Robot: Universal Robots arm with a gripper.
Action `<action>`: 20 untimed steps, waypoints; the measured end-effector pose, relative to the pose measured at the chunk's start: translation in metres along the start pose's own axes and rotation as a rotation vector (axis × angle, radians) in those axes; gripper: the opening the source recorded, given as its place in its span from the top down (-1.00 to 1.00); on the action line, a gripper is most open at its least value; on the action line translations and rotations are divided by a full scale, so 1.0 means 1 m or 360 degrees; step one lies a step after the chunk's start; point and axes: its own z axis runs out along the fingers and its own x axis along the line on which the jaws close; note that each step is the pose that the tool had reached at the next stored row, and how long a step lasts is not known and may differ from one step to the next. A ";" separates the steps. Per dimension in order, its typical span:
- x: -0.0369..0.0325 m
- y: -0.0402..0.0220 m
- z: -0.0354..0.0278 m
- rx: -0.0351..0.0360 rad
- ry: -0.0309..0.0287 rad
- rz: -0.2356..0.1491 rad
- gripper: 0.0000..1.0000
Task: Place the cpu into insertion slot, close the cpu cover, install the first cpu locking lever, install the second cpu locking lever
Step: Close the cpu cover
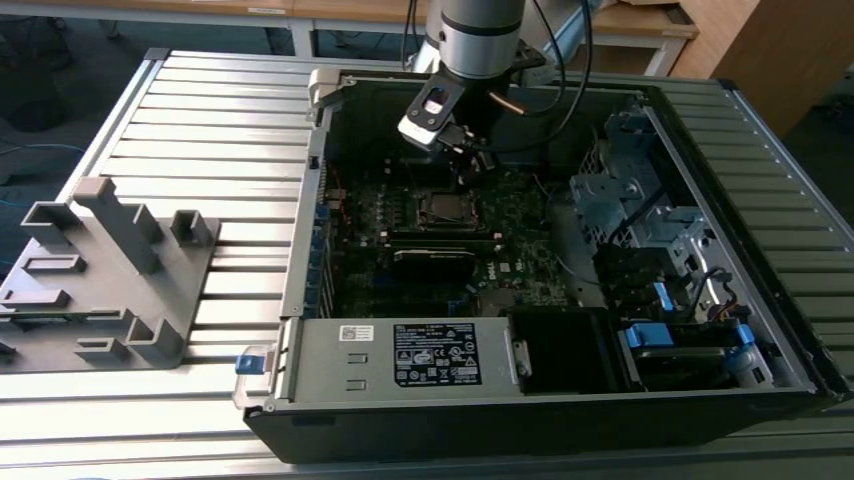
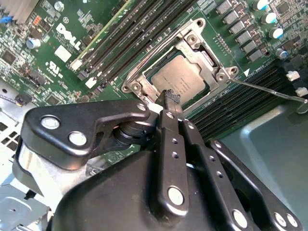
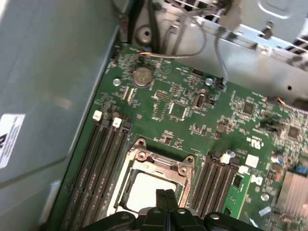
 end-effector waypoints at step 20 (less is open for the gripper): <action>0.0002 0.0000 0.0026 -0.0026 0.00168 -0.0508 0.80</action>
